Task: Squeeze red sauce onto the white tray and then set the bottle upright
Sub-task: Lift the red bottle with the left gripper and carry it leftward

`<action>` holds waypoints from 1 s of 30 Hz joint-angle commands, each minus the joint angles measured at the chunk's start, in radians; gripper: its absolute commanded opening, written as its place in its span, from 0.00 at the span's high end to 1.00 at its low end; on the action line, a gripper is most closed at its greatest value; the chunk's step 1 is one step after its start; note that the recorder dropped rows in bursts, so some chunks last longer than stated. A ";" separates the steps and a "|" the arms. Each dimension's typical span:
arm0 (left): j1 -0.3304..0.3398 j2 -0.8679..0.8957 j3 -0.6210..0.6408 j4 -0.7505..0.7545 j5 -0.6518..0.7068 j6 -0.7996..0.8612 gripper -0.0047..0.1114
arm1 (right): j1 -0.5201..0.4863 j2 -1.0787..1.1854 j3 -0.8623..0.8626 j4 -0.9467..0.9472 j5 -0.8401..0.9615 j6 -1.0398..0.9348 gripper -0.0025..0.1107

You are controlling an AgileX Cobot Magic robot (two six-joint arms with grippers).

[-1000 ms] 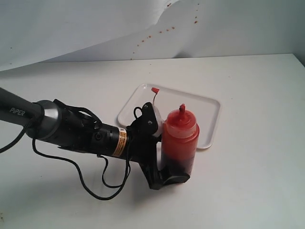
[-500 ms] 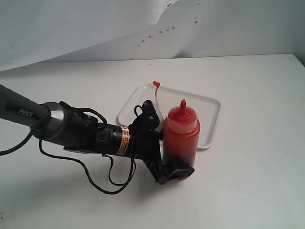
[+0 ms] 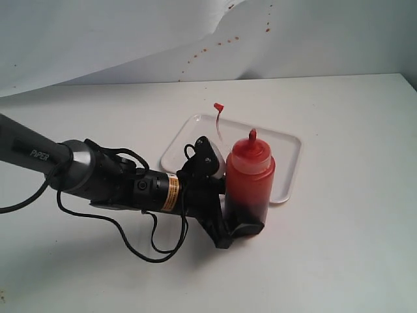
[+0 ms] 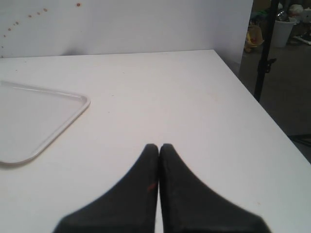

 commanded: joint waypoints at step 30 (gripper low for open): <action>0.038 -0.036 0.007 0.284 -0.056 0.014 0.96 | 0.000 -0.003 0.004 0.008 -0.001 0.002 0.98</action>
